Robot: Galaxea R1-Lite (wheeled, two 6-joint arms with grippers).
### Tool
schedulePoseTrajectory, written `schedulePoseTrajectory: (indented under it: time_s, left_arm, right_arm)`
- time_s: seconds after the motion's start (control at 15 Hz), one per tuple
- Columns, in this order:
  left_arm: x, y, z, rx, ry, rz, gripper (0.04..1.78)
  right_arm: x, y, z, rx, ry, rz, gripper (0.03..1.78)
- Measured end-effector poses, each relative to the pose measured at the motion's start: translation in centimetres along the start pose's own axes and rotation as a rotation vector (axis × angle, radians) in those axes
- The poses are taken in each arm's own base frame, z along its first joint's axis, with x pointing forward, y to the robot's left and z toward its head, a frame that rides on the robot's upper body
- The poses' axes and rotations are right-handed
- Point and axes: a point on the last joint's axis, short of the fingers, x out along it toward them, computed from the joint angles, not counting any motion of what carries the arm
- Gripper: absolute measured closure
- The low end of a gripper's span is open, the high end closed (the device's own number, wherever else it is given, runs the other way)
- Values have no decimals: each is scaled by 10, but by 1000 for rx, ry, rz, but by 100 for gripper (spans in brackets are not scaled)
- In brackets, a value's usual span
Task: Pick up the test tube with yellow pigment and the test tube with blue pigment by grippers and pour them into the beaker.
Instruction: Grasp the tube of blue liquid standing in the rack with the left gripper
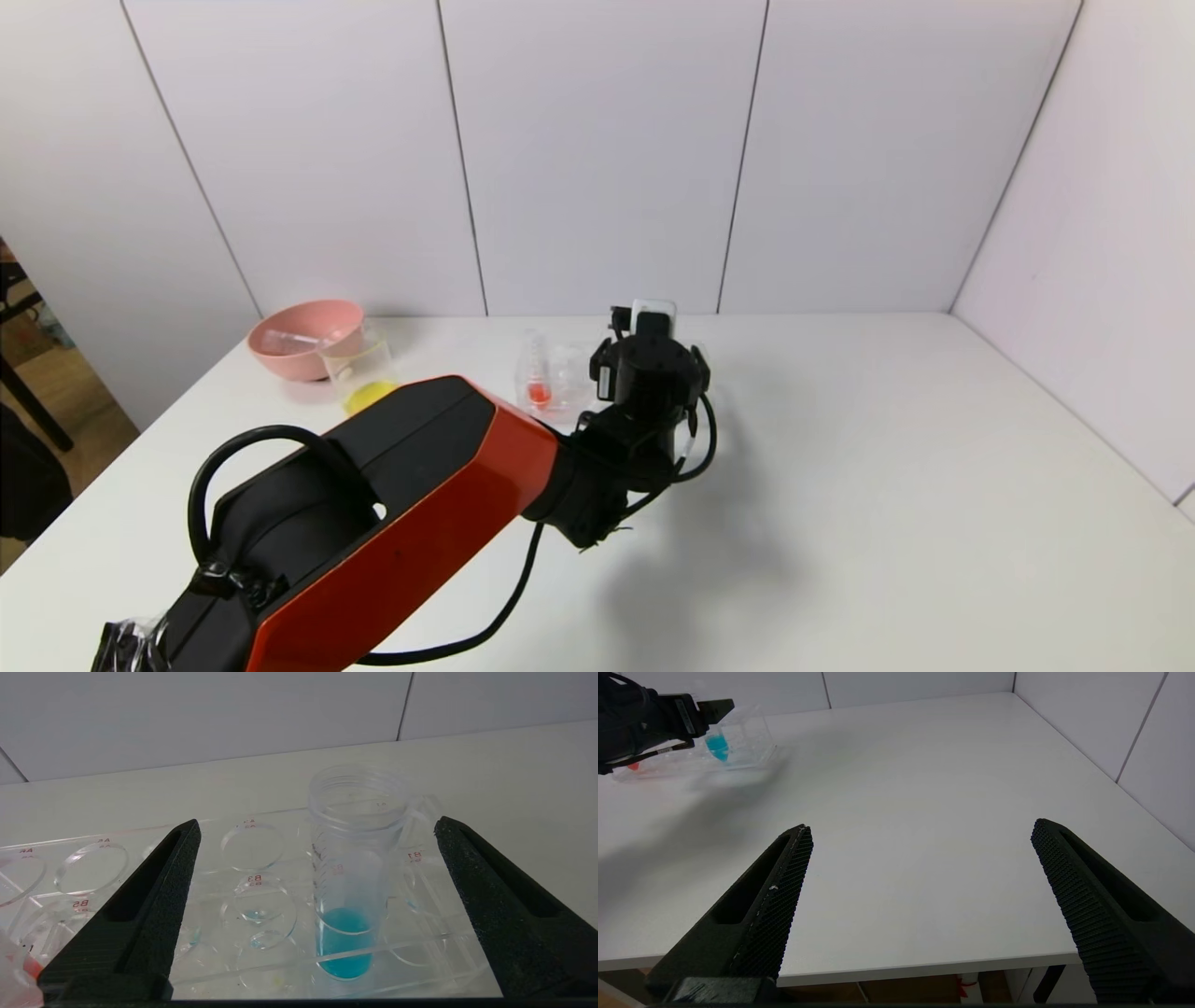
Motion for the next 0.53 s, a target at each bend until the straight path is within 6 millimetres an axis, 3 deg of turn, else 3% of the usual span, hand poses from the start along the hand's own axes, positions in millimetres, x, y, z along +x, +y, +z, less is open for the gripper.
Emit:
schedulePoseTrajectory:
  time_s: [0.27, 0.53]
  left_arm:
    - [4, -2, 0, 0, -2, 0, 49]
    - [5, -7, 2, 8, 9, -8, 122]
  right_arm:
    - [0, 0, 0, 0, 0, 0, 10]
    - [0, 0, 0, 0, 0, 0, 10]
